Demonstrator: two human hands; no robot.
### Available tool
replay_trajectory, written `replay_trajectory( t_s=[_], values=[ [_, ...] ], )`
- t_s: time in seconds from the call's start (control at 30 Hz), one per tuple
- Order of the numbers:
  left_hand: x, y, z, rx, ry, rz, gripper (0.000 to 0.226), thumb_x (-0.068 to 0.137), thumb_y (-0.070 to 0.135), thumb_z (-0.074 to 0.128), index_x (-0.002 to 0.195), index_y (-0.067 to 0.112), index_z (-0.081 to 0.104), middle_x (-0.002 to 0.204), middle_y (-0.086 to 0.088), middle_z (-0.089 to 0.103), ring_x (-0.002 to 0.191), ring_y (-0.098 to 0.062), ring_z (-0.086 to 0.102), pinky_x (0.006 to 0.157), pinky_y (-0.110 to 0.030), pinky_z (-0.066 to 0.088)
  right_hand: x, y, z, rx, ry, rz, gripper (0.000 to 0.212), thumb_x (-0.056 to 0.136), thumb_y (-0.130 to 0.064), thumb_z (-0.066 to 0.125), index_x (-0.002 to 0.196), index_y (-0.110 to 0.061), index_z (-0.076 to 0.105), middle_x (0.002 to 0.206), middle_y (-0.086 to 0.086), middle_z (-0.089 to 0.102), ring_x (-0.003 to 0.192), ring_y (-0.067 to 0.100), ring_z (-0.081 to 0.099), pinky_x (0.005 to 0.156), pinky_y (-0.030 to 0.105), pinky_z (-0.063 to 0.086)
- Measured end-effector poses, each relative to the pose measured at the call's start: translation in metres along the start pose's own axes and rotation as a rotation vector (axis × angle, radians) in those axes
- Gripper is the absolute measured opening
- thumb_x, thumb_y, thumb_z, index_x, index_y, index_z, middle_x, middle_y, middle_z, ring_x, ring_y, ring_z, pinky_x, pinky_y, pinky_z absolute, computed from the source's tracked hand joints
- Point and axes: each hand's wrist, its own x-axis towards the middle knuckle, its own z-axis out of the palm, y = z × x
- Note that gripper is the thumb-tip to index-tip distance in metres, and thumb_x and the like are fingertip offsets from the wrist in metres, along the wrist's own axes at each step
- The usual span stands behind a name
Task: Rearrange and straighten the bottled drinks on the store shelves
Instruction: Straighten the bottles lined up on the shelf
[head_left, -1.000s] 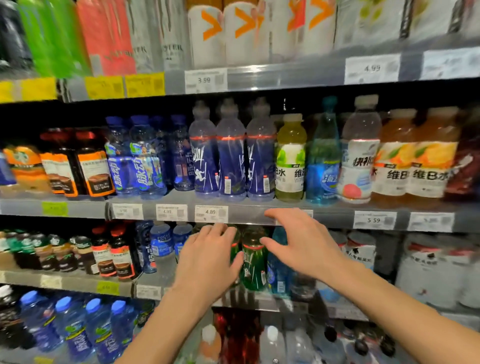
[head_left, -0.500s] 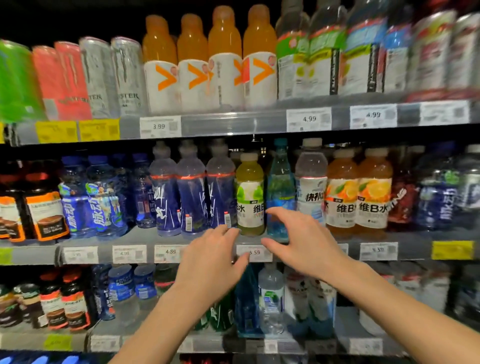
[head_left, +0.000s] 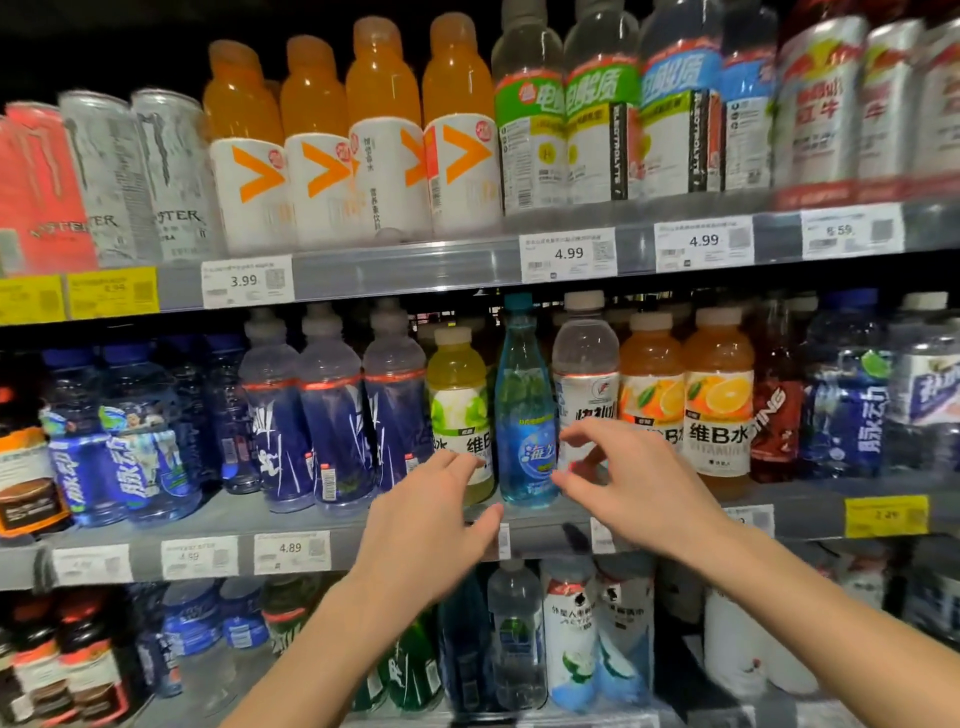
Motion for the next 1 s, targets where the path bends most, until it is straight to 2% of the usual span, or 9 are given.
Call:
replay_trajectory(
  t_s=[0.13, 0.23, 0.33, 0.47, 0.6, 0.73, 0.83, 0.9, 1.0],
  values=[
    [0.014, 0.014, 0.004, -0.015, 0.025, 0.022, 0.049, 0.093, 0.056, 0.049, 0.138, 0.039, 0.042, 0.138, 0.024, 0.045, 0.121, -0.005, 0.052, 0.082, -0.028, 0.046, 0.008, 0.017, -0.01, 0.045, 0.09, 0.008, 0.032, 0.085, -0.039, 0.07, 0.115, -0.03, 0.062, 0.099, -0.016, 0.062, 0.088, 0.003, 0.061, 0.083, 0.033, 0.054],
    [0.026, 0.025, 0.011, -0.051, 0.025, 0.03, 0.049, 0.092, 0.056, 0.051, 0.137, 0.038, 0.042, 0.138, 0.024, 0.043, 0.121, -0.005, 0.052, 0.079, -0.028, 0.043, 0.018, 0.027, -0.02, 0.077, 0.219, -0.007, 0.031, 0.083, -0.03, 0.074, 0.11, -0.027, 0.06, 0.096, -0.012, 0.062, 0.08, 0.005, 0.061, 0.077, 0.037, 0.055],
    [0.033, 0.032, 0.019, -0.068, 0.013, 0.028, 0.049, 0.09, 0.056, 0.053, 0.134, 0.037, 0.045, 0.135, 0.022, 0.044, 0.117, -0.011, 0.056, 0.086, -0.035, 0.051, 0.028, 0.031, -0.031, 0.111, 0.33, -0.035, 0.041, 0.079, -0.025, 0.078, 0.114, -0.023, 0.056, 0.103, -0.011, 0.056, 0.075, 0.002, 0.057, 0.072, 0.035, 0.054],
    [0.036, 0.038, 0.025, -0.072, -0.003, 0.035, 0.048, 0.09, 0.055, 0.054, 0.133, 0.035, 0.047, 0.131, 0.02, 0.047, 0.115, -0.009, 0.057, 0.085, -0.036, 0.053, 0.046, 0.031, -0.038, 0.125, 0.341, -0.011, 0.06, 0.078, -0.03, 0.076, 0.13, -0.023, 0.046, 0.121, -0.005, 0.055, 0.071, 0.004, 0.061, 0.074, 0.037, 0.055],
    [0.04, 0.041, 0.022, -0.079, 0.062, 0.018, 0.046, 0.09, 0.052, 0.056, 0.131, 0.033, 0.046, 0.131, 0.02, 0.044, 0.111, -0.01, 0.058, 0.08, -0.036, 0.053, 0.057, 0.029, -0.039, 0.14, 0.305, 0.024, 0.064, 0.08, -0.036, 0.076, 0.132, -0.021, 0.043, 0.111, -0.004, 0.053, 0.079, 0.013, 0.067, 0.077, 0.034, 0.051],
    [0.068, 0.039, 0.009, -0.102, 0.154, -0.033, 0.076, 0.085, 0.049, 0.066, 0.147, 0.027, 0.026, 0.148, 0.011, 0.035, 0.115, -0.02, 0.058, 0.079, -0.039, 0.052, 0.056, 0.028, -0.035, 0.151, 0.325, -0.009, 0.058, 0.082, -0.035, 0.075, 0.129, -0.024, 0.043, 0.107, -0.008, 0.048, 0.068, 0.006, 0.066, 0.076, 0.038, 0.054],
    [0.099, 0.04, 0.003, -0.065, 0.082, -0.106, 0.096, 0.078, 0.056, 0.072, 0.151, 0.022, 0.02, 0.141, 0.0, 0.052, 0.12, -0.026, 0.058, 0.08, -0.039, 0.05, 0.051, 0.031, -0.029, 0.147, 0.313, -0.018, 0.06, 0.081, -0.034, 0.073, 0.132, -0.027, 0.042, 0.118, -0.007, 0.051, 0.071, 0.008, 0.065, 0.075, 0.041, 0.056],
    [0.112, 0.043, 0.003, -0.072, 0.054, -0.143, 0.095, 0.074, 0.058, 0.076, 0.145, 0.016, 0.029, 0.128, -0.007, 0.061, 0.113, -0.029, 0.061, 0.075, -0.038, 0.049, 0.046, 0.034, -0.025, 0.144, 0.301, -0.026, 0.063, 0.082, -0.034, 0.072, 0.135, -0.027, 0.04, 0.126, -0.008, 0.051, 0.072, 0.007, 0.064, 0.074, 0.042, 0.056],
    [0.114, 0.049, -0.001, -0.154, 0.17, -0.173, 0.071, 0.066, 0.057, 0.083, 0.113, 0.014, 0.052, 0.108, -0.006, 0.064, 0.097, -0.027, 0.063, 0.068, -0.037, 0.051, 0.038, 0.037, -0.024, 0.161, 0.299, -0.051, 0.061, 0.083, -0.032, 0.072, 0.135, -0.027, 0.042, 0.126, -0.009, 0.051, 0.072, 0.006, 0.062, 0.069, 0.04, 0.057]
  ],
)
